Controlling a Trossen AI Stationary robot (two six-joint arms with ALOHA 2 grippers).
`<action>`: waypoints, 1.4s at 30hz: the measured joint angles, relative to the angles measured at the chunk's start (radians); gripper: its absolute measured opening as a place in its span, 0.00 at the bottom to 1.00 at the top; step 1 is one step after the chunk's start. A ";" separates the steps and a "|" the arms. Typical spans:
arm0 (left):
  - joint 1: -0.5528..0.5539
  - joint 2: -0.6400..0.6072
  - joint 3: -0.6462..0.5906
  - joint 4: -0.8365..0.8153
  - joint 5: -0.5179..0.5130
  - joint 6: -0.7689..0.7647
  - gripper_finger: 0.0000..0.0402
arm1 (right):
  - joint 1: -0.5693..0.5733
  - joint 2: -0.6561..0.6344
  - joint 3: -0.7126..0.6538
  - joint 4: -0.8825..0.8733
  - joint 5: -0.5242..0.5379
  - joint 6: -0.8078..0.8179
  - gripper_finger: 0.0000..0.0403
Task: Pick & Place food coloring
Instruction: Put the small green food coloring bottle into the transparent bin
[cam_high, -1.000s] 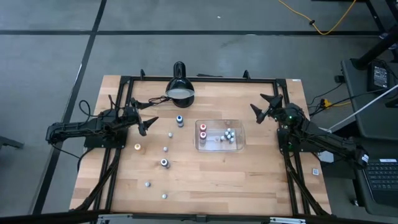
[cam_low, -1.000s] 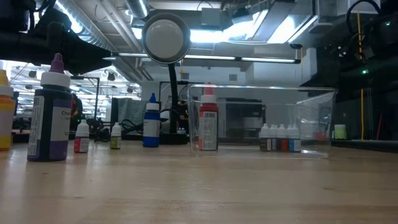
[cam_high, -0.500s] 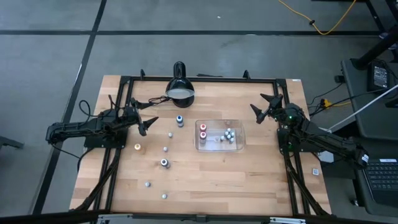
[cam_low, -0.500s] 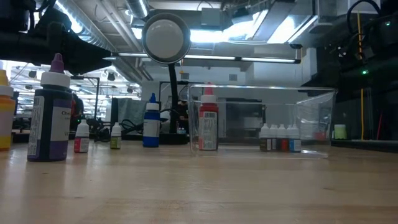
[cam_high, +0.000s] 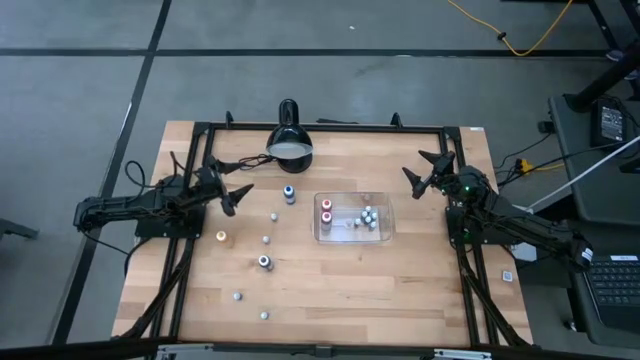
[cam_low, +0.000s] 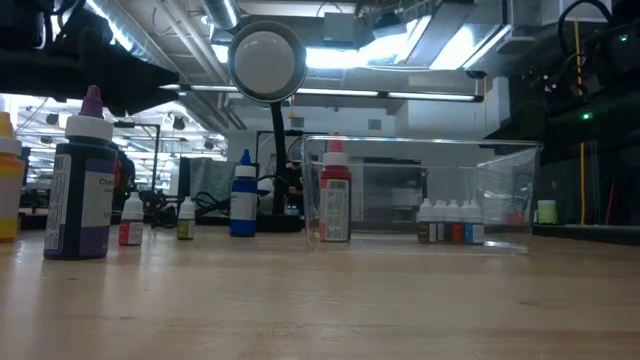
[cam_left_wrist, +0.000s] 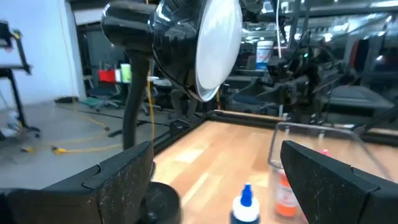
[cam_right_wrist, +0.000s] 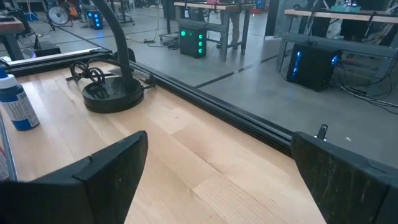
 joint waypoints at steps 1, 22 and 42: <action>0.000 0.000 0.000 -0.002 0.008 -0.025 0.87 | 0.000 0.000 0.000 0.000 0.000 -0.001 0.98; -0.056 0.035 0.188 -0.106 0.082 -0.244 0.86 | 0.000 0.000 0.000 0.000 0.000 -0.003 0.98; -0.152 0.560 0.834 -0.608 -0.167 -0.511 0.86 | 0.000 0.000 0.000 0.000 0.000 -0.003 0.98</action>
